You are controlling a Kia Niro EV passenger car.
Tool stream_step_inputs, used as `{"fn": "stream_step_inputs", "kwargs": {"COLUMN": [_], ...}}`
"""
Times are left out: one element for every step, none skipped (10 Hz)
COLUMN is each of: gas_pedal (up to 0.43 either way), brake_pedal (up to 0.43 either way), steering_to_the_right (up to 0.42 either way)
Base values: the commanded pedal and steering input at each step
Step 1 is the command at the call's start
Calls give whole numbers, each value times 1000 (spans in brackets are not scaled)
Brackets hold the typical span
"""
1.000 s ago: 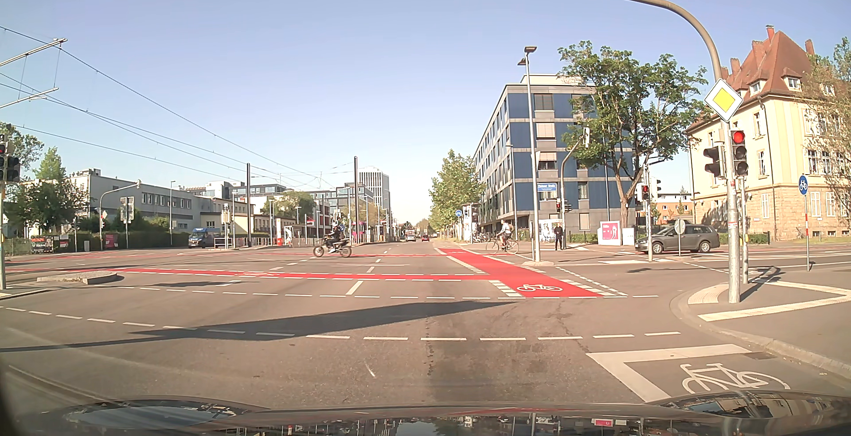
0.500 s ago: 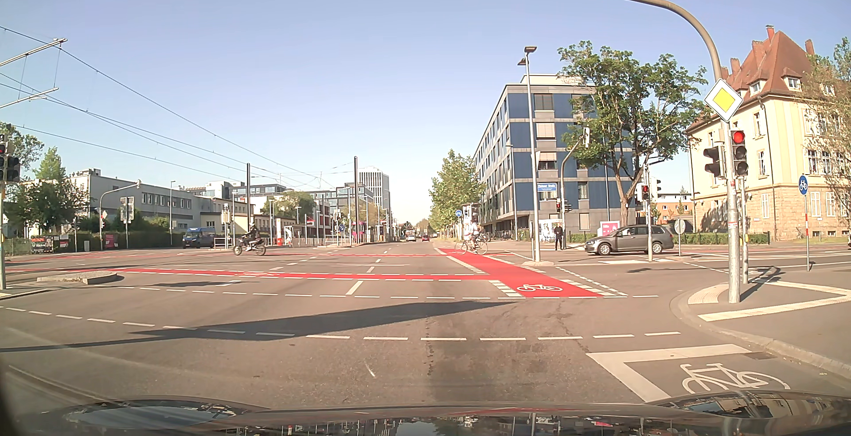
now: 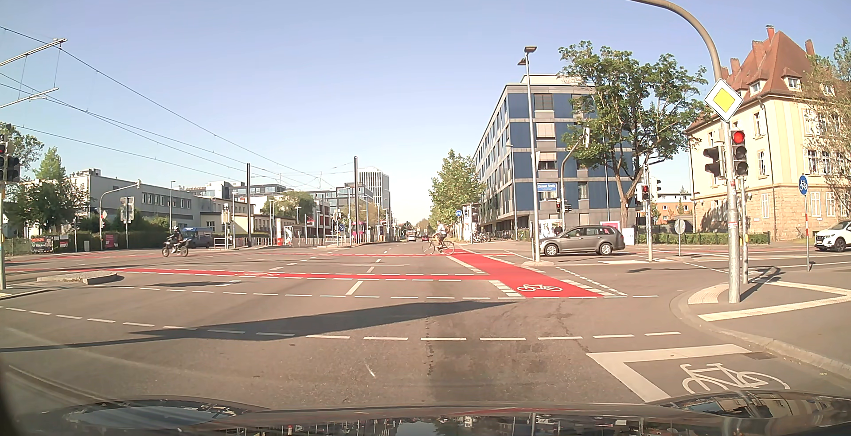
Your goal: Follow the waypoints while adhering to traffic rules and regulations
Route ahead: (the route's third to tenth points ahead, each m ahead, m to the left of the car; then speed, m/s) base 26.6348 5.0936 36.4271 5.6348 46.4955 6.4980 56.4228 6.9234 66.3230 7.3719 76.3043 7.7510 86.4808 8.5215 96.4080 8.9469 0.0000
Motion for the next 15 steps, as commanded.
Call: {"fn": "stream_step_inputs", "kwargs": {"gas_pedal": [0, 0, 0, 0, 0, 0, 0, 0, 0, 0, 0, 0, 0, 0, 0], "brake_pedal": [183, 183, 183, 177, 177, 183, 177, 183, 177, 183, 183, 183, 183, 183, 183], "steering_to_the_right": [-51, -51, -51, -51, -51, -51, -51, -51, -51, -51, -51, -51, -51, -51, -51]}}
